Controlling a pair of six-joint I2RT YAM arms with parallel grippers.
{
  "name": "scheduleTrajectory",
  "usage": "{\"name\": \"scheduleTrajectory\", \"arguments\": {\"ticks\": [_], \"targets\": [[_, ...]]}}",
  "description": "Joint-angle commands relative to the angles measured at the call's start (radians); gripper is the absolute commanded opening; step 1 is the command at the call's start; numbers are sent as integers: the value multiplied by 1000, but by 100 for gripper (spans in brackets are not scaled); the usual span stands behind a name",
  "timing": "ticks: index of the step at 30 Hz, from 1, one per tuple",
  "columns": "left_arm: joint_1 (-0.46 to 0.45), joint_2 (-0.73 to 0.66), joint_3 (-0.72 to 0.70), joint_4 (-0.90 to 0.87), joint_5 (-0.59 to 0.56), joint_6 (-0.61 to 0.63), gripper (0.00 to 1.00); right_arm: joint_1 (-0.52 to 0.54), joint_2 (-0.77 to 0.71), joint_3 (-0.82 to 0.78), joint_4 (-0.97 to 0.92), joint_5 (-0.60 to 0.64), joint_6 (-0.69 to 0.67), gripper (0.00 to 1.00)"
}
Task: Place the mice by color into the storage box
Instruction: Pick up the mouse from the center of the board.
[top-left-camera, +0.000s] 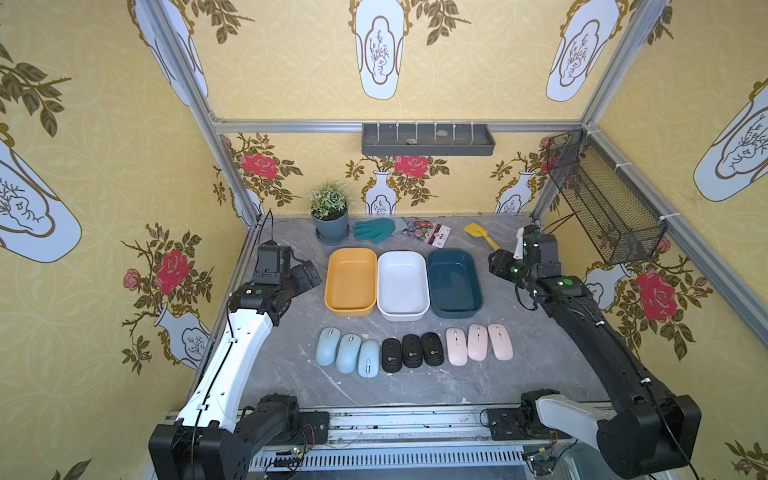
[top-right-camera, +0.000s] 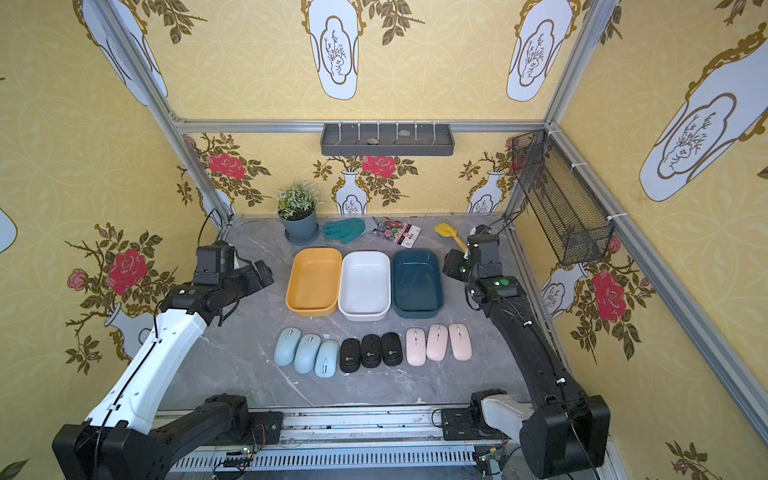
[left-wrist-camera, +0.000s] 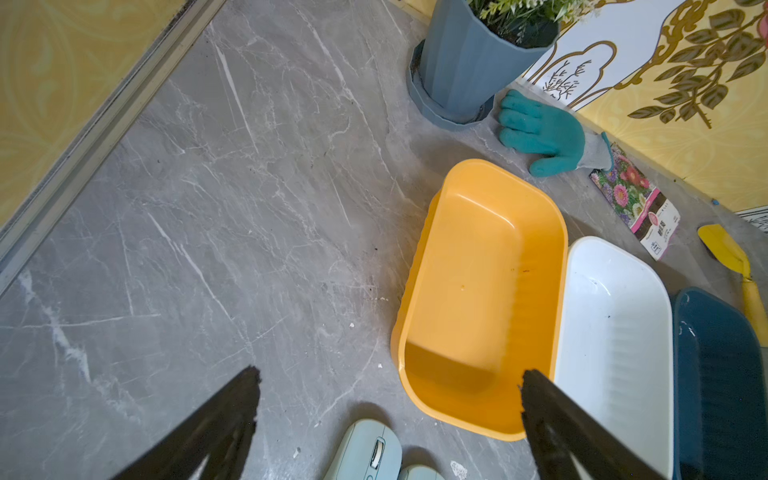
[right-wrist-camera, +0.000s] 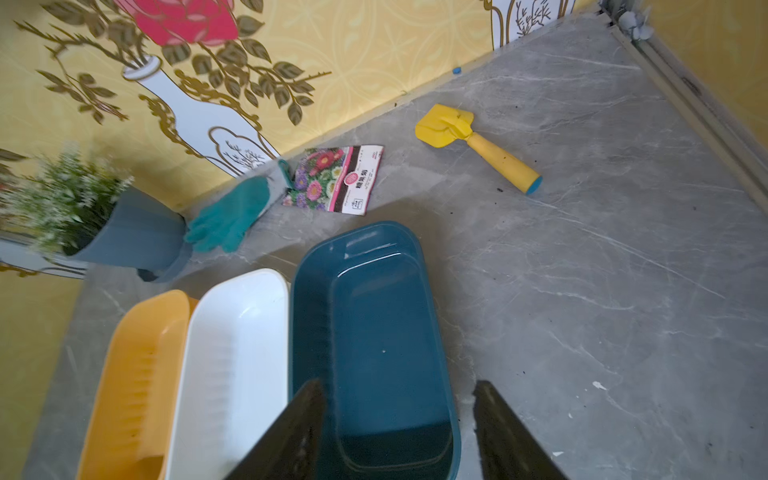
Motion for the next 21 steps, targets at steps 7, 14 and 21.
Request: {"name": "scheduleTrajectory", "arguments": {"ticks": [7, 14, 21], "targets": [[-7, -35, -14, -16, -26, 6, 100, 17, -18, -61, -57, 143, 34, 86], [-17, -33, -17, -16, -31, 10, 100, 17, -37, -101, -47, 112, 48, 91], [-18, -25, -20, -13, -35, 12, 100, 17, -30, -100, -69, 123, 53, 92]]}}
